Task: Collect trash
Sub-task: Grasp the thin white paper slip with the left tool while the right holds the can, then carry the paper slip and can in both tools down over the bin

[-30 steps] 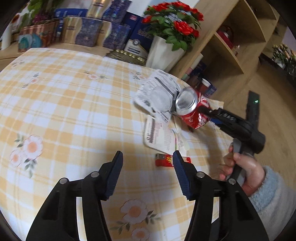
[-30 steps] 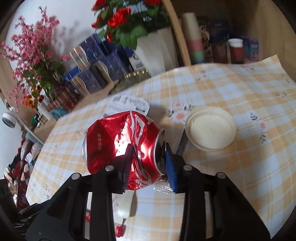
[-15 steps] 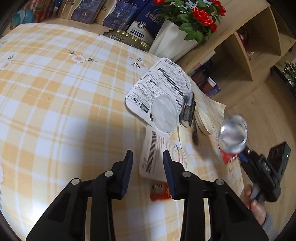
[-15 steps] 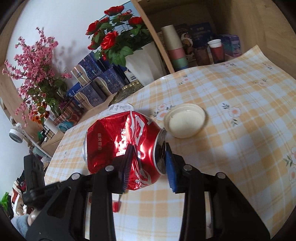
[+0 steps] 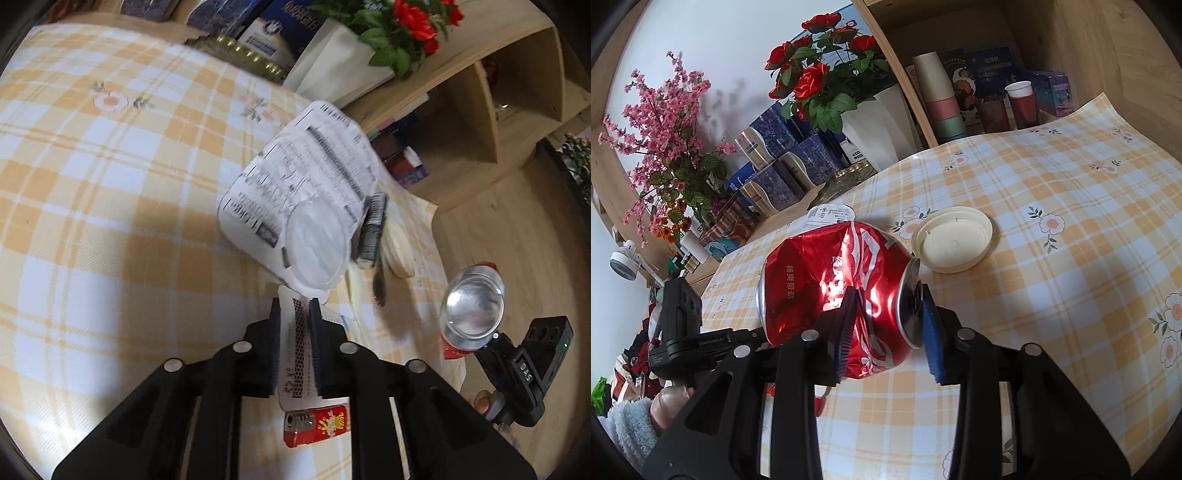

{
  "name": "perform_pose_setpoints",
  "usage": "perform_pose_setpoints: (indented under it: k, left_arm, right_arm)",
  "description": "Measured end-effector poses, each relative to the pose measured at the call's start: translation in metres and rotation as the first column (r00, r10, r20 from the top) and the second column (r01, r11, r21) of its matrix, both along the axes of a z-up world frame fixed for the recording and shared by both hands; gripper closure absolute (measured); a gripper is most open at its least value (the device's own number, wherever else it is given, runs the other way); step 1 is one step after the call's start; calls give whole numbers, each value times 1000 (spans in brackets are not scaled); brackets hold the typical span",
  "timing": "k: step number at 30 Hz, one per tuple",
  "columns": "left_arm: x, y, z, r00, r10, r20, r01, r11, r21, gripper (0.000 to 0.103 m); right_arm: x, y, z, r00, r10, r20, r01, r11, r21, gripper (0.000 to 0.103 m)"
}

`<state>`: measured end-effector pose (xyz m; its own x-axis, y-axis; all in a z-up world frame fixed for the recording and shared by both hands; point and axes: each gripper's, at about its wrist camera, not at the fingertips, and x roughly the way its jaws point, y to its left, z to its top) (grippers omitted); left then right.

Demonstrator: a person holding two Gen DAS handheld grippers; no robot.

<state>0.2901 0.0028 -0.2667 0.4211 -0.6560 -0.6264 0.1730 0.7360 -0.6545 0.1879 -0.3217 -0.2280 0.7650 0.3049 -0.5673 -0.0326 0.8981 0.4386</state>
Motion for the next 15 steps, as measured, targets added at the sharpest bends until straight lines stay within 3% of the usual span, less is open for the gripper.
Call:
perform_pose_setpoints:
  k: [4, 5, 15]
  left_arm:
    - [-13, 6, 22, 998, 11, 69, -13, 1000, 25, 93]
    - [-17, 8, 28, 996, 14, 86, -17, 999, 31, 100]
    - [-62, 29, 120, 959, 7, 285, -52, 987, 152, 101]
  right_arm:
    - [-3, -1, 4, 1000, -12, 3, 12, 1000, 1, 67]
    - [-3, -1, 5, 1000, -16, 5, 16, 1000, 1, 67]
    - [-28, 9, 32, 999, -19, 41, 18, 1000, 15, 67]
